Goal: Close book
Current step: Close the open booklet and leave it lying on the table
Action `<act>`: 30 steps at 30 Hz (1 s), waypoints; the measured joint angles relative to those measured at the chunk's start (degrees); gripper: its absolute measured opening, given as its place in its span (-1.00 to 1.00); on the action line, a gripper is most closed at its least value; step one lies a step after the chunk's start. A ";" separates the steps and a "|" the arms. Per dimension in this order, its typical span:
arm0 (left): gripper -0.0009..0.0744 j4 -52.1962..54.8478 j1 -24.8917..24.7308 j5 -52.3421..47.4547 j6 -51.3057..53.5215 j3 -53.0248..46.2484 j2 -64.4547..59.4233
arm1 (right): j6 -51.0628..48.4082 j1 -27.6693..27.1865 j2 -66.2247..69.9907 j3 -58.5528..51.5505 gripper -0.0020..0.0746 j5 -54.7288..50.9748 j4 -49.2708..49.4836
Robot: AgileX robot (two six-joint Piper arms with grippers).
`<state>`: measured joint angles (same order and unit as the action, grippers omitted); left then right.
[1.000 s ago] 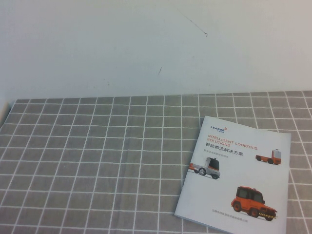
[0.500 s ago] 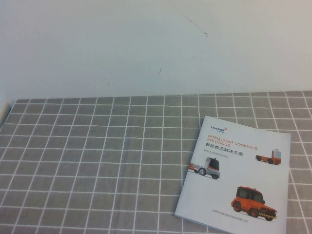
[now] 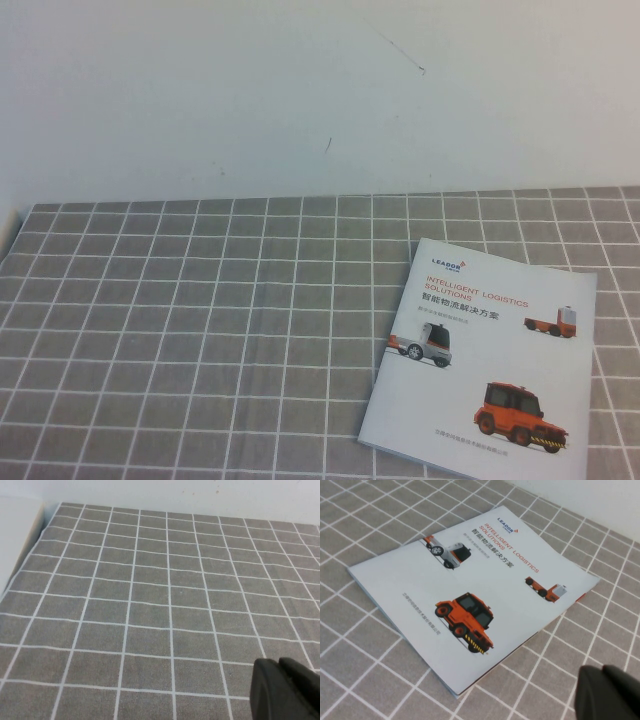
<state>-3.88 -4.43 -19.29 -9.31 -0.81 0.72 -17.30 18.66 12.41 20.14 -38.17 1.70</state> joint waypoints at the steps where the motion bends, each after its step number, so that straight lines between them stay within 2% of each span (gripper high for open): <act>1: -0.99 0.10 0.00 0.00 -0.09 0.00 0.00 | 0.00 0.00 0.00 0.00 -0.95 0.00 0.00; 30: -0.99 0.22 -0.13 0.00 2.18 0.00 0.00 | 0.00 0.00 0.00 0.00 -0.95 0.00 0.09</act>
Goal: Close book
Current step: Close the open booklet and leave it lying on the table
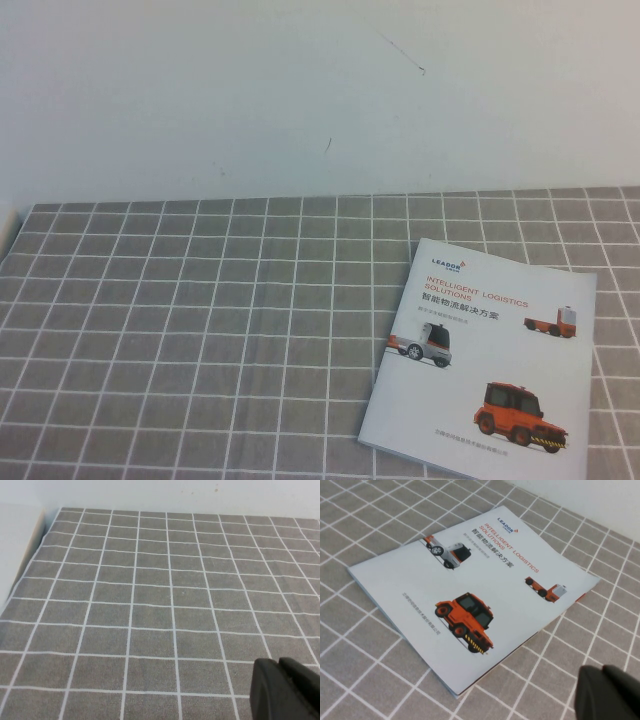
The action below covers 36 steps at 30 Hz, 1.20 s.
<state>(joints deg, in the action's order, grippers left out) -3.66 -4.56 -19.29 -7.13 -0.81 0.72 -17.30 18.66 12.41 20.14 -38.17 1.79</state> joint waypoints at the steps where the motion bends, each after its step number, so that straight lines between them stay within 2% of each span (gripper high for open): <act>1: -0.98 0.00 0.00 0.00 0.00 0.00 0.00 | 0.00 0.00 0.00 0.00 -0.95 0.00 0.00; 4: -0.99 0.00 0.00 0.00 0.00 0.00 0.00 | -1.27 -2.34 -1.07 -0.04 -0.95 0.00 -0.36; 8: -0.99 0.00 0.00 0.00 0.00 0.00 0.00 | -1.63 -8.88 -3.35 -3.00 -0.95 3.19 -0.36; 12: -0.99 0.00 0.00 0.00 0.00 0.00 0.00 | -1.88 -14.33 -7.46 -9.22 -0.95 9.52 -1.79; 17: -0.99 0.00 0.00 0.00 0.00 0.00 0.04 | -1.88 -18.28 -12.67 -18.71 -0.95 16.75 -2.50; 27: -0.99 0.12 0.00 0.00 0.00 0.00 0.04 | -1.88 -19.33 -13.05 -21.25 -0.95 18.01 -1.79; 36: -0.99 0.12 0.00 0.00 0.00 0.00 0.04 | 3.22 -19.33 -13.05 -21.25 -0.95 17.84 -1.45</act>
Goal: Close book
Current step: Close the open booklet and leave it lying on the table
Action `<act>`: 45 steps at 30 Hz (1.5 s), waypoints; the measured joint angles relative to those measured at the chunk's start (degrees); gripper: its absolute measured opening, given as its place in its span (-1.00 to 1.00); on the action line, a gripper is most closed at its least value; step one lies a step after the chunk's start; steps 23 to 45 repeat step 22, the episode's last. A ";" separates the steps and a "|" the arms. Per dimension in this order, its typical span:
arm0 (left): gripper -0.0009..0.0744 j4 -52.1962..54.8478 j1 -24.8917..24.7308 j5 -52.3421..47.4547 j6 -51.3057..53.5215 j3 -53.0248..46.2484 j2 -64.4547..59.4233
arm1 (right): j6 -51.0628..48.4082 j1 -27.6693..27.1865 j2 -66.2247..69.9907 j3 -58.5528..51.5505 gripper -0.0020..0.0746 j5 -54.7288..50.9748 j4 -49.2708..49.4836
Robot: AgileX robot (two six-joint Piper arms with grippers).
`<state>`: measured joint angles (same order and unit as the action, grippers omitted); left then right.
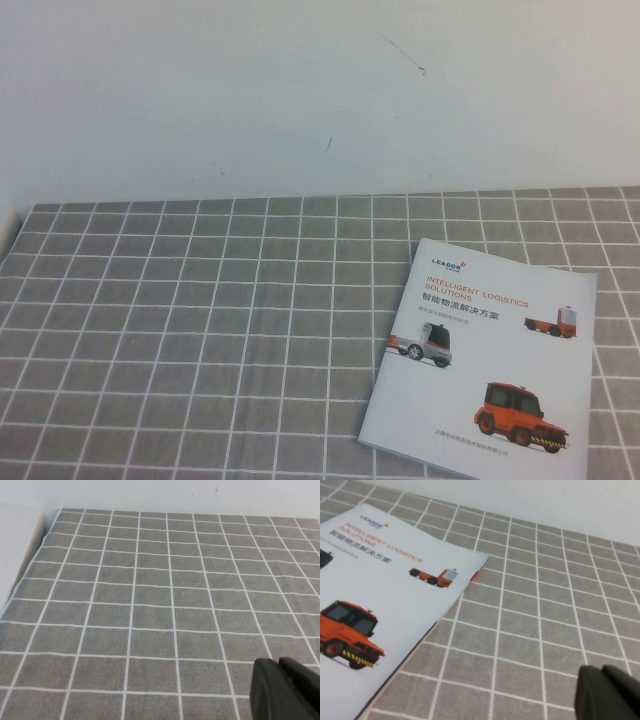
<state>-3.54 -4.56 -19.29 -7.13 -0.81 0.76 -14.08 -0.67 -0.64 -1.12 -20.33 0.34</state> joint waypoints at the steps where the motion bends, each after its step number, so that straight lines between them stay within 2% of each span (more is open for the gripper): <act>1: -0.99 0.00 0.00 0.00 0.00 0.00 0.00 | 1.39 0.00 0.00 0.00 -0.95 0.00 0.10; 6: -0.99 0.00 0.00 0.00 0.00 0.00 0.00 | 10.39 0.00 0.00 0.00 -0.95 0.00 0.10; 9: -0.99 0.00 0.00 0.00 0.00 0.00 0.00 | 12.09 0.00 0.00 0.00 -0.95 0.14 0.10; 45: -0.99 0.02 0.00 0.00 0.00 0.00 0.00 | 12.63 -0.05 0.00 0.00 -0.95 0.23 -1.28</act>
